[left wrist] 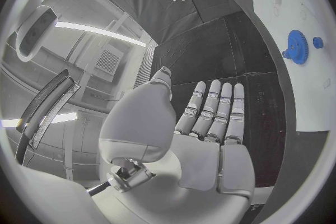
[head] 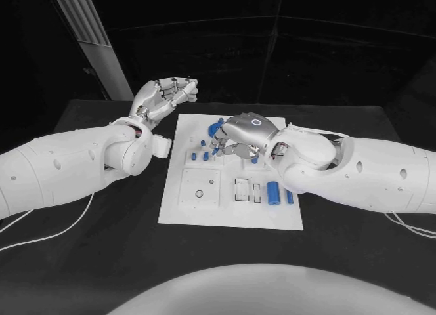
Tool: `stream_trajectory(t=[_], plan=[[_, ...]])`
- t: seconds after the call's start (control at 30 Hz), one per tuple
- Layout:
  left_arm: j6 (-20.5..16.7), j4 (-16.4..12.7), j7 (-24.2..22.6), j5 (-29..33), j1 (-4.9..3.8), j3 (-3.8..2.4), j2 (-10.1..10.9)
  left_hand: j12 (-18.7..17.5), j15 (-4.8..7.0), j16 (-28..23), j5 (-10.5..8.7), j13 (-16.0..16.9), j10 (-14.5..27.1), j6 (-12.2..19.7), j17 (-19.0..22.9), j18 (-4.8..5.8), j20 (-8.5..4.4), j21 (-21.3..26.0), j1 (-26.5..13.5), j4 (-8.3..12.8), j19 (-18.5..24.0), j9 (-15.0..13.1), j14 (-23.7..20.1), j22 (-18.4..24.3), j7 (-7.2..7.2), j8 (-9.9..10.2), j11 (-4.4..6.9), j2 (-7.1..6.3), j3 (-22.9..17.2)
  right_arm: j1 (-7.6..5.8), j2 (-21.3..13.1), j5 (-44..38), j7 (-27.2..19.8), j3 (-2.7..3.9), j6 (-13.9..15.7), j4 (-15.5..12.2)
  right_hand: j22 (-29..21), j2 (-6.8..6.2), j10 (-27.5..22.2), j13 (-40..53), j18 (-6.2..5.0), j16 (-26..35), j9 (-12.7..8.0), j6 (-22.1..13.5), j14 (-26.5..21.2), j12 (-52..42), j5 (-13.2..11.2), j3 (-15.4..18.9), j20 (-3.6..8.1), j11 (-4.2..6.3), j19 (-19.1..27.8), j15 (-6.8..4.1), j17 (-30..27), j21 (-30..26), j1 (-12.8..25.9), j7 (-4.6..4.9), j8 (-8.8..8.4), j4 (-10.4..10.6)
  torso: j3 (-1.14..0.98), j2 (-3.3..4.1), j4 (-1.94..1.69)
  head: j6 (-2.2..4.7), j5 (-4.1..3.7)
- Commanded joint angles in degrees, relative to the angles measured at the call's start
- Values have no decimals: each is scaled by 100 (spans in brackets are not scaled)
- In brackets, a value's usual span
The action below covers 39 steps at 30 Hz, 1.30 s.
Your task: Assemble the parts on the task board
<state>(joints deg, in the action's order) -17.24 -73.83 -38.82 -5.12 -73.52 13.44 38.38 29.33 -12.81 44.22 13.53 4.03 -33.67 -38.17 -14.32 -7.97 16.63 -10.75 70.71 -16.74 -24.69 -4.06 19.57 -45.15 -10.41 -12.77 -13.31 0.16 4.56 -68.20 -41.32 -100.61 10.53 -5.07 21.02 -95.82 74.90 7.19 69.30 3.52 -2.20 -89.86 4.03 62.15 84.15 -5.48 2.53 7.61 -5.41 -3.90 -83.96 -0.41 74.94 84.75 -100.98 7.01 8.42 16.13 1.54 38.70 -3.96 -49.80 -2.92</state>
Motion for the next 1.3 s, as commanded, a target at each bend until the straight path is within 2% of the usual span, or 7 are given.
stream_trajectory(t=[0.03, 0.37, 0.5, 1.0, 1.2, 1.3], plan=[[66, 7, -955, 14, -6, -4, -11, 38, 1, 36, 34, -9, 44, 37, 14, 106, -1, 29, -5, -2, -25, 4, -48, 8, -492, -34, 6, 60, 26, 8, 97, -74, 33, 2, -552, 53, 1273, 11, 23, -6, 71, -6, -3, -15, 581, 39, 22, -43, -44, -28, -294, 46, 1485, -38, -45, 51, -26, 2, 0, 1, 19, -20, 55], [74, 13, -949, 14, 0, -4, -4, 38, 1, 36, 34, -9, 44, 37, 14, 106, -1, 29, -5, -2, -25, 4, -48, 8, -492, -34, 6, 60, 26, 71, 321, -421, 123, -2, -942, 166, 1268, 2, 20, -7, 68, -7, -7, -26, 582, 67, 22, -59, -55, -34, -288, 57, 1487, -51, -64, 59, -46, -6, -6, 0, 10, -20, 61], [75, 6, -949, 14, 1, -4, 7, 44, -1, 42, 37, -10, 51, 43, 23, 107, -1, 32, -5, -2, -24, 5, -54, 12, -493, -39, 5, 65, 32, 100, 377, -612, 131, -3, -1023, 196, 1265, 1, 16, -7, 66, -6, -9, -33, 581, 78, 21, -61, -59, -38, -283, 61, 1482, -59, -57, 63, -55, 0, -9, 3, 14, -20, 77], [82, -1, -939, 14, 2, -4, 17, 54, -2, 52, 39, -11, 62, 55, 38, 109, -1, 38, -5, -3, -24, 6, -64, 17, -495, -46, 3, 77, 40, 188, 525, -814, 110, -4, -1326, 285, 1261, 2, 15, -7, 63, -7, -10, -39, 581, 86, 21, -65, -62, -37, -278, 63, 1486, -69, -56, 65, -63, 3, -2, -3, 10, -20, 56], [84, -3, -937, 14, 3, -4, 15, 54, -2, 52, 39, -11, 62, 55, 38, 109, -1, 38, -5, -3, -24, 6, -64, 17, -495, -46, 3, 77, 40, 203, 540, -877, 80, -4, -1412, 300, 1257, 1, 13, -7, 60, -5, -11, -43, 580, 94, 20, -66, -64, -38, -273, 64, 1481, -79, -51, 67, -69, 8, -11, 4, 2, -20, 70], [84, -5, -935, 14, 3, -4, 19, 59, -3, 57, 41, -11, 65, 59, 45, 110, -1, 40, -4, -2, -24, 6, -67, 19, -495, -49, 3, 83, 43, 220, 559, -887, 66, -4, -1437, 322, 1256, 0, 12, -7, 60, -5, -12, -44, 580, 98, 20, -66, -65, -39, -272, 64, 1480, -80, -47, 69, -71, 11, -6, -4, 13, -20, 60]])
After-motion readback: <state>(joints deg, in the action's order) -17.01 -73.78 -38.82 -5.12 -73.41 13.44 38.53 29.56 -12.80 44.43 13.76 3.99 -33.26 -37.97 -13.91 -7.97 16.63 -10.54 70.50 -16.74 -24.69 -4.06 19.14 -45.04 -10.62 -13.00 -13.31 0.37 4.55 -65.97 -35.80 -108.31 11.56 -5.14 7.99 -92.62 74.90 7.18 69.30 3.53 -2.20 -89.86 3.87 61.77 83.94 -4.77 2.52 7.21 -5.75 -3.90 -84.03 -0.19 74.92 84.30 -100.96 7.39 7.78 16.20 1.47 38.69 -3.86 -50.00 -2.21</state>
